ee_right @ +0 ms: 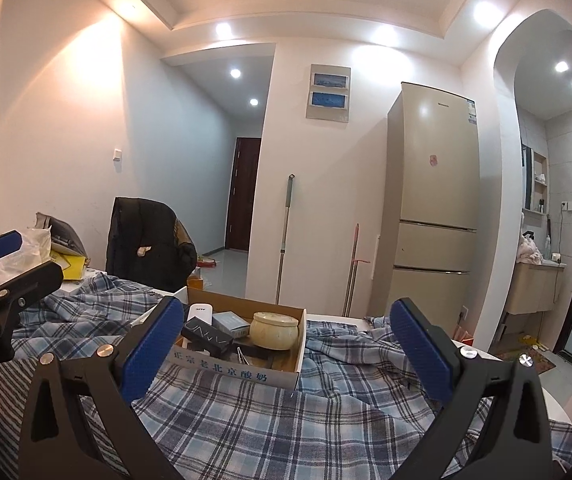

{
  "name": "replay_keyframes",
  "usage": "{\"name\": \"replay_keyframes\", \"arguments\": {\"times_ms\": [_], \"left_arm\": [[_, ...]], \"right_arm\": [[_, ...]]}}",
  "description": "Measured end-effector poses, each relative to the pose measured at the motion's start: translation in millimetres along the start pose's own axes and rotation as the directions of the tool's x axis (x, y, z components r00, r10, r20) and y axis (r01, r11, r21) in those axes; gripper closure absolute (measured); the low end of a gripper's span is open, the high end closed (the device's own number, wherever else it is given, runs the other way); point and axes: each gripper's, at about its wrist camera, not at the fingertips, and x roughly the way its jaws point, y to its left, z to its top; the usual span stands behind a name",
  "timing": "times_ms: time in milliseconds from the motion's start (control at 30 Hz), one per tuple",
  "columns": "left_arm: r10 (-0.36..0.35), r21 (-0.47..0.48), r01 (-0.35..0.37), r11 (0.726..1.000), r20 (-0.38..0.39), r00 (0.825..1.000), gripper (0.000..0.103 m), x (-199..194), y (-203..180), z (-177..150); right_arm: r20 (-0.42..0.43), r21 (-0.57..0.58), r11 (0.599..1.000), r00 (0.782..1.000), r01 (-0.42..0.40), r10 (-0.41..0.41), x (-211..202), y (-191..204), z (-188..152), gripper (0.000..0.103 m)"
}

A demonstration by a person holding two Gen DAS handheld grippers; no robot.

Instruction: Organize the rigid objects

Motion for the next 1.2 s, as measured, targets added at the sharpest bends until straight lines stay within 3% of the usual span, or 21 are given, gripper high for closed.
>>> {"name": "replay_keyframes", "arguments": {"times_ms": [1200], "left_arm": [[0.027, -0.029, -0.027, 0.999, -0.001, 1.0, 0.0, 0.1, 4.8, -1.1]], "right_arm": [[-0.013, 0.032, 0.999, 1.0, 0.023, -0.023, 1.9, -4.2, 1.2, 0.0]]}}
